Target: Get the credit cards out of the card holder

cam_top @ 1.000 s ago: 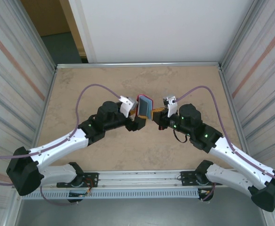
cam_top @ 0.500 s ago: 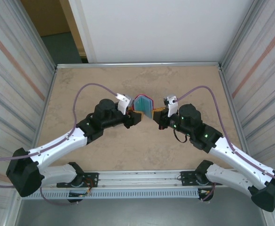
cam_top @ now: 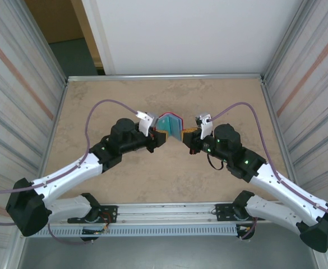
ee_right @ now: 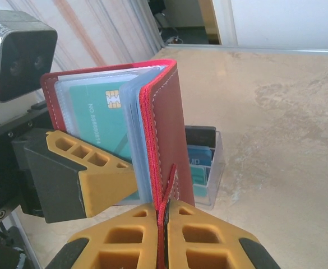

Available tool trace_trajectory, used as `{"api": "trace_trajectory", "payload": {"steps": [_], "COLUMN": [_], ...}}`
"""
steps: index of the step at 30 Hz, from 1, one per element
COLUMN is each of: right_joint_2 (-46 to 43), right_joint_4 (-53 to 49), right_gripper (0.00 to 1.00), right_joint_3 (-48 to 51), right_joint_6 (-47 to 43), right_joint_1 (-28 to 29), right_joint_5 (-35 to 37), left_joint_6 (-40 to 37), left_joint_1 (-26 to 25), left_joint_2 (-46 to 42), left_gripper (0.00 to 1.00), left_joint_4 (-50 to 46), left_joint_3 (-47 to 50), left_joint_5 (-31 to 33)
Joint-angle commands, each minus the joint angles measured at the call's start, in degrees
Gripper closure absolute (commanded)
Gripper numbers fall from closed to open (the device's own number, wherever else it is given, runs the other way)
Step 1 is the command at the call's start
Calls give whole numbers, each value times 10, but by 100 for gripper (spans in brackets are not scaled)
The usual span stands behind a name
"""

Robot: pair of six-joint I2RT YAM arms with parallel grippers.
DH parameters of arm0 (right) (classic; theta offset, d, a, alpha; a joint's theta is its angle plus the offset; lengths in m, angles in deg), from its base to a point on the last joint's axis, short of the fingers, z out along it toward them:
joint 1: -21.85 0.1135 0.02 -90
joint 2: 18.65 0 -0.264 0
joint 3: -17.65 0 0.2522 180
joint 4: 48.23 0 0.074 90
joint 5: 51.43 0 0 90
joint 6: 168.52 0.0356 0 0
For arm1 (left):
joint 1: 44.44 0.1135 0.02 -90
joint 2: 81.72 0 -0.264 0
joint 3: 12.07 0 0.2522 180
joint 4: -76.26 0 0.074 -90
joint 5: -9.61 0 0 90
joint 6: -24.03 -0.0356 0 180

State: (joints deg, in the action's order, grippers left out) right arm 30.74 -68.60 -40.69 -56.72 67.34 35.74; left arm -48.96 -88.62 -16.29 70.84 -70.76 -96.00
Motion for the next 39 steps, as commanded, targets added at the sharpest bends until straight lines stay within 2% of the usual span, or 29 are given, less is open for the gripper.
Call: {"api": "trace_trajectory", "payload": {"steps": [1,5,11,17,23,28,33,39], "right_joint_2": [-10,-14,-13,-12,-13,-9,-7,-16], "right_joint_4": [15,15,13,22,25,29,41,41], "right_gripper": [100,100,100,88,75,74,60,60], "right_joint_3": [-27,-24,-20,-9,1,2,4,5], "right_joint_6": [-2,1,5,29,36,34,32,31], "right_joint_1": [5,5,-2,-42,-63,-66,-66,-66], "right_joint_5": [-1,2,1,-52,-66,-89,-135,-140], "left_joint_6": [6,7,17,59,62,65,65,63], "left_joint_1": [1,2,10,43,49,51,50,50], "left_joint_2": [-18,-19,-20,-21,-13,-1,12,23], "left_gripper": [79,83,100,100,100,100,100,100], "left_joint_4": [19,21,35,93,108,121,132,134], "left_joint_3": [7,5,5,29,32,30,26,23], "left_joint_5": [-21,-29,-64,-136,-180,-198,-205,-206]}}
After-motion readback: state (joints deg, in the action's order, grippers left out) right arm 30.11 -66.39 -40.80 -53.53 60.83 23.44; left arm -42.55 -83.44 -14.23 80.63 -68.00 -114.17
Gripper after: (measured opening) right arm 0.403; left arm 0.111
